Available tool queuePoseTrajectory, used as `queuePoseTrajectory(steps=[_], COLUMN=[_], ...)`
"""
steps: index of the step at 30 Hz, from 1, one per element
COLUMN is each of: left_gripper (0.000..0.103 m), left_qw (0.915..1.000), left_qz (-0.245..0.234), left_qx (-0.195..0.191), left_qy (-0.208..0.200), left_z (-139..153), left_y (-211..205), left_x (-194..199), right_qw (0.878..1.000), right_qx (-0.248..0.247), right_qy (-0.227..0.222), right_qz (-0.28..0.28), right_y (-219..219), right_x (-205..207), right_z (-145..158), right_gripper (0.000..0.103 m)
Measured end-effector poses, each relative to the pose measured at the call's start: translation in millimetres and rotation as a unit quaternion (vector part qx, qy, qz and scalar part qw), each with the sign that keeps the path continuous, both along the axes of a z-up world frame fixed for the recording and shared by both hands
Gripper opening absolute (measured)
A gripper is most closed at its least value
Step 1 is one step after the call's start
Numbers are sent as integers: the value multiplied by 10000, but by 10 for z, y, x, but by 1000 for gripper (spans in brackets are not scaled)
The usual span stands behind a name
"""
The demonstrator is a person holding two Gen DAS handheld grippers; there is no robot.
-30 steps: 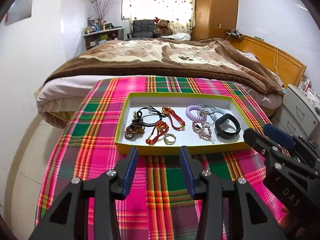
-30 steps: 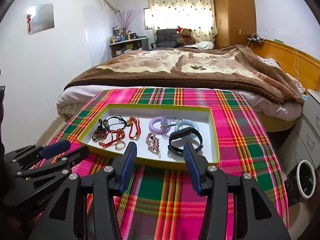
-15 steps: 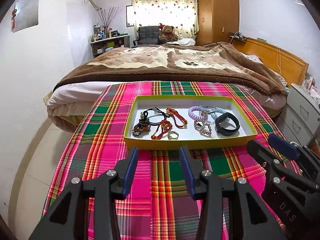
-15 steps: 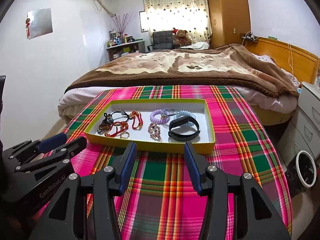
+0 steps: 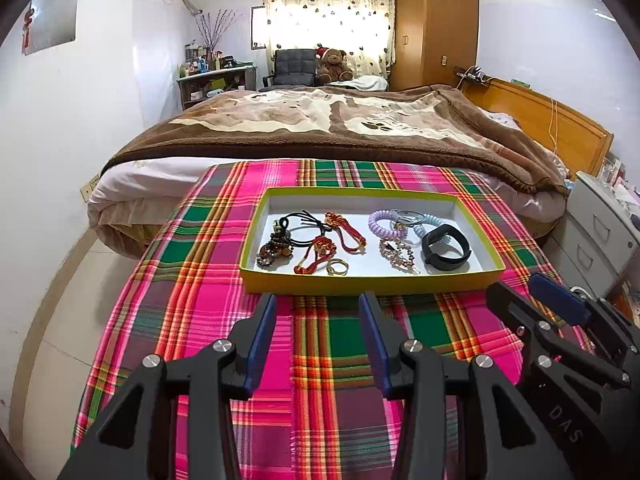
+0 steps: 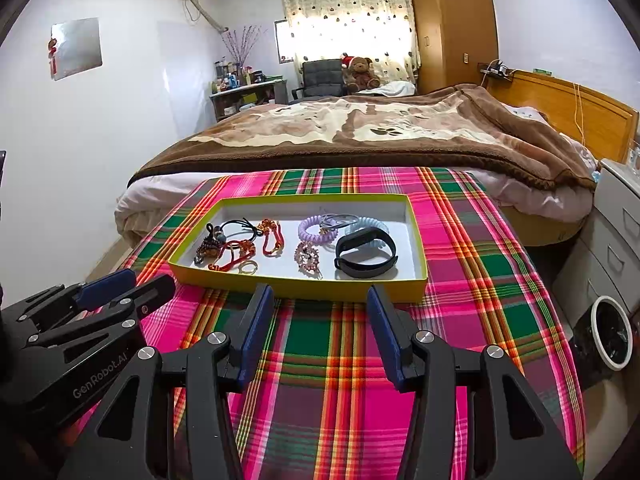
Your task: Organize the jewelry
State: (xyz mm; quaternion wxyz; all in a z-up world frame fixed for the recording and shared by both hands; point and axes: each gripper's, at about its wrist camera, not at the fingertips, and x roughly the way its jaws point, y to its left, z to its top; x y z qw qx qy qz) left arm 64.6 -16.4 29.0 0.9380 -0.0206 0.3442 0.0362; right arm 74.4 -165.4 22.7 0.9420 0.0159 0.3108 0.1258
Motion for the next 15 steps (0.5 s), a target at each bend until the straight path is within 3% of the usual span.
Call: queuePoseTrajectory(steps=[15], left_gripper=[44], left_qw=[10000], left_qz=[53], left_qx=[-17], left_qy=[-34], left_z=[20], left_y=[7], left_x=[-54], right_qw=[10000], right_qx=[-23], right_qy=[-30], right_qz=[-21], right_y=[-24], right_x=[-22], right_z=[36], right_gripper=[49])
